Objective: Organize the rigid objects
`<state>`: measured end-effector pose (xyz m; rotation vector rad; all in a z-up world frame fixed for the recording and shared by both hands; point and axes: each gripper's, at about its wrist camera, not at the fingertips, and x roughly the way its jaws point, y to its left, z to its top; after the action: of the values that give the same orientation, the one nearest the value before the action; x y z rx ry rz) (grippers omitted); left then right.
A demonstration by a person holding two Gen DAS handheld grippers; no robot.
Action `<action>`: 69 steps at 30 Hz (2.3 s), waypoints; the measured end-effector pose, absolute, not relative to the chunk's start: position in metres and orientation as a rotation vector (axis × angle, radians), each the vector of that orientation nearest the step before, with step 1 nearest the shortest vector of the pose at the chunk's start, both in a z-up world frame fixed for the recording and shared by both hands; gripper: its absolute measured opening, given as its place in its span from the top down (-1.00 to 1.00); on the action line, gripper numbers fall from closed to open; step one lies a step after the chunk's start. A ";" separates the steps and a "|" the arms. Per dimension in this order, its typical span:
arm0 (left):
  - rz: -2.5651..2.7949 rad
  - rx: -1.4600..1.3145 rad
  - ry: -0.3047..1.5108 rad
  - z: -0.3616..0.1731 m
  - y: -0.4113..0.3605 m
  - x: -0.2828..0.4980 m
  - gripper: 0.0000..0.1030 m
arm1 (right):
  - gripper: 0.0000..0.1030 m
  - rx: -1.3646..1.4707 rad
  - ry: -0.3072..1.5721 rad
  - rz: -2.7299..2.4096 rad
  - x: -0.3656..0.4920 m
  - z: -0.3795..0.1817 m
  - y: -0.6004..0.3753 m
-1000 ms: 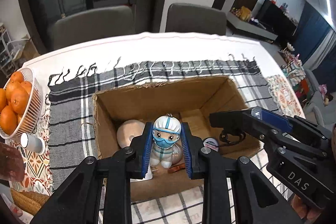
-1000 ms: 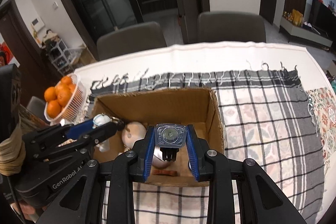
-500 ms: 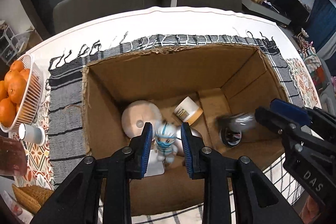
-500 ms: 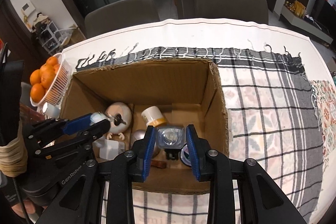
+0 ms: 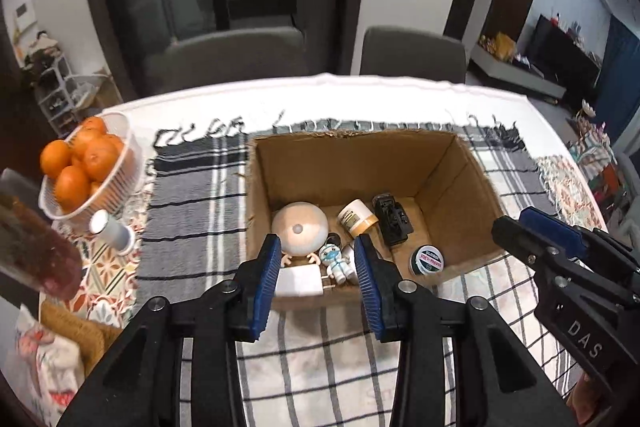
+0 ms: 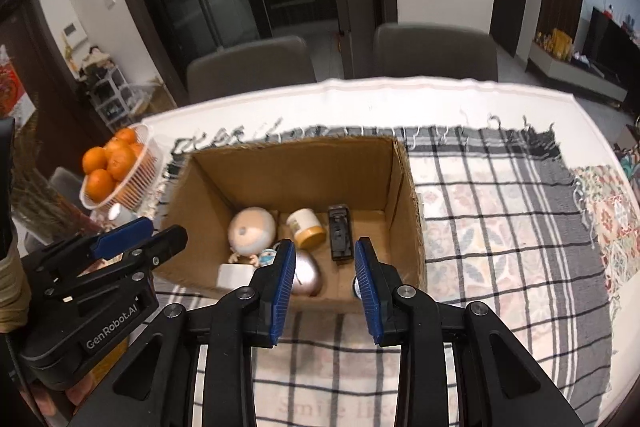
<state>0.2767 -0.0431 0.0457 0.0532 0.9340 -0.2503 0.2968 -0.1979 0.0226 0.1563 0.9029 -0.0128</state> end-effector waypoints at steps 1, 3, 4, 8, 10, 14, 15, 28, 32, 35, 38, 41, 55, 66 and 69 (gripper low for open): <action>-0.245 0.055 0.916 0.050 -0.041 0.268 0.22 | 0.37 0.154 0.885 -0.017 0.289 0.027 -0.196; -0.235 0.056 0.881 0.056 -0.036 0.251 0.21 | 0.37 0.145 0.850 -0.019 0.274 0.035 -0.193; -0.230 0.053 0.855 0.061 -0.033 0.239 0.20 | 0.37 0.140 0.832 -0.022 0.264 0.040 -0.191; -0.217 0.038 0.805 0.070 -0.025 0.206 0.12 | 0.36 0.126 0.776 -0.020 0.232 0.051 -0.184; -0.206 0.035 0.778 0.073 -0.020 0.190 0.10 | 0.26 0.125 0.759 -0.014 0.218 0.054 -0.181; -0.178 0.030 0.709 0.079 -0.011 0.157 -0.10 | 0.14 0.103 0.706 -0.009 0.185 0.058 -0.172; -0.169 0.030 0.690 0.080 -0.010 0.149 -0.20 | 0.11 0.101 0.694 -0.011 0.177 0.058 -0.170; -0.069 0.067 0.500 0.080 0.000 0.062 -0.97 | -0.46 0.080 0.578 -0.123 0.093 0.055 -0.170; -0.060 0.062 0.473 0.082 0.002 0.044 -1.00 | -0.52 0.072 0.552 -0.160 0.075 0.057 -0.171; -0.039 0.077 0.452 0.083 0.003 0.035 -1.00 | -0.53 0.067 0.531 -0.192 0.065 0.061 -0.172; -0.035 0.075 0.443 0.084 0.003 0.028 -1.00 | -0.54 0.056 0.515 -0.206 0.055 0.063 -0.172; -0.049 0.065 0.441 0.085 0.003 0.024 -1.00 | -0.54 0.051 0.500 -0.202 0.046 0.065 -0.169; -0.053 0.049 0.428 0.083 0.003 0.007 -1.00 | -0.54 0.060 0.481 -0.189 0.031 0.062 -0.169; -0.066 0.051 0.437 0.080 0.002 0.007 -1.00 | -0.55 0.063 0.473 -0.203 0.028 0.061 -0.172; -0.064 0.051 0.431 0.081 0.002 0.005 -1.00 | -0.54 0.063 0.472 -0.201 0.027 0.061 -0.172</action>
<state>0.0053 0.0022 0.0808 0.0510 0.4315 -0.0636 0.0272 -0.1720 0.0615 0.0628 0.4724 -0.2011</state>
